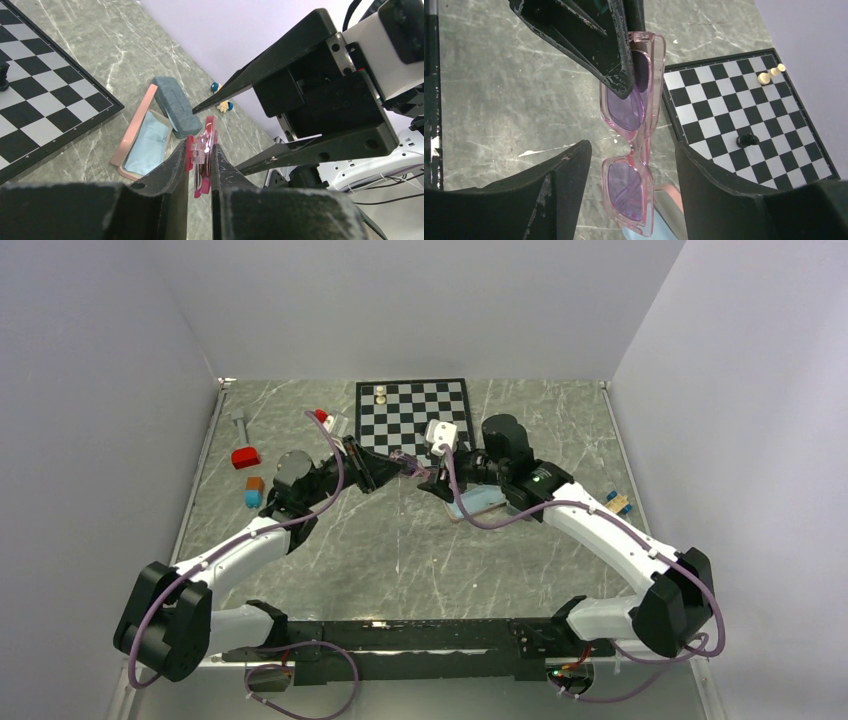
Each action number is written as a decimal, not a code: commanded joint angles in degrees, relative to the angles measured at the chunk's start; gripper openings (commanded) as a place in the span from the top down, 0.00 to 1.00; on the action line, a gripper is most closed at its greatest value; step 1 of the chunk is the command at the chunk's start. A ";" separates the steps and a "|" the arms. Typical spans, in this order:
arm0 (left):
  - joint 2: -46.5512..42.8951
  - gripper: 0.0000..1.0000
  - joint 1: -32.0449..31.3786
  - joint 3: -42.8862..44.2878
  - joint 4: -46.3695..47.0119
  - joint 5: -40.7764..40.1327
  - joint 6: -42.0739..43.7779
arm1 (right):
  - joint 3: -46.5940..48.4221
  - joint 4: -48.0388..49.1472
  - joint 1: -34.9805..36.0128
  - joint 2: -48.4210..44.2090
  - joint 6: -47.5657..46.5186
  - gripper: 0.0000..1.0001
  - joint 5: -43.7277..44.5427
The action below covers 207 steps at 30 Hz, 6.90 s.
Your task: Organize the sunglasses
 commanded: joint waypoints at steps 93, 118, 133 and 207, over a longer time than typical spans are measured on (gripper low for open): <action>-10.36 0.01 2.18 8.26 -37.24 -19.34 15.66 | 8.19 -29.20 -10.27 30.86 -57.70 0.53 15.61; -9.94 0.01 2.12 5.33 -34.76 -18.06 14.26 | 5.00 -27.65 -9.75 17.16 -55.43 0.42 15.48; 6.67 0.04 -7.41 -1.48 -16.66 -15.60 9.21 | 12.29 -7.48 -15.06 15.03 -22.45 0.45 12.48; 28.61 0.57 -23.49 15.89 -23.84 -37.80 4.67 | -24.61 19.08 -1.16 7.84 57.83 0.51 60.38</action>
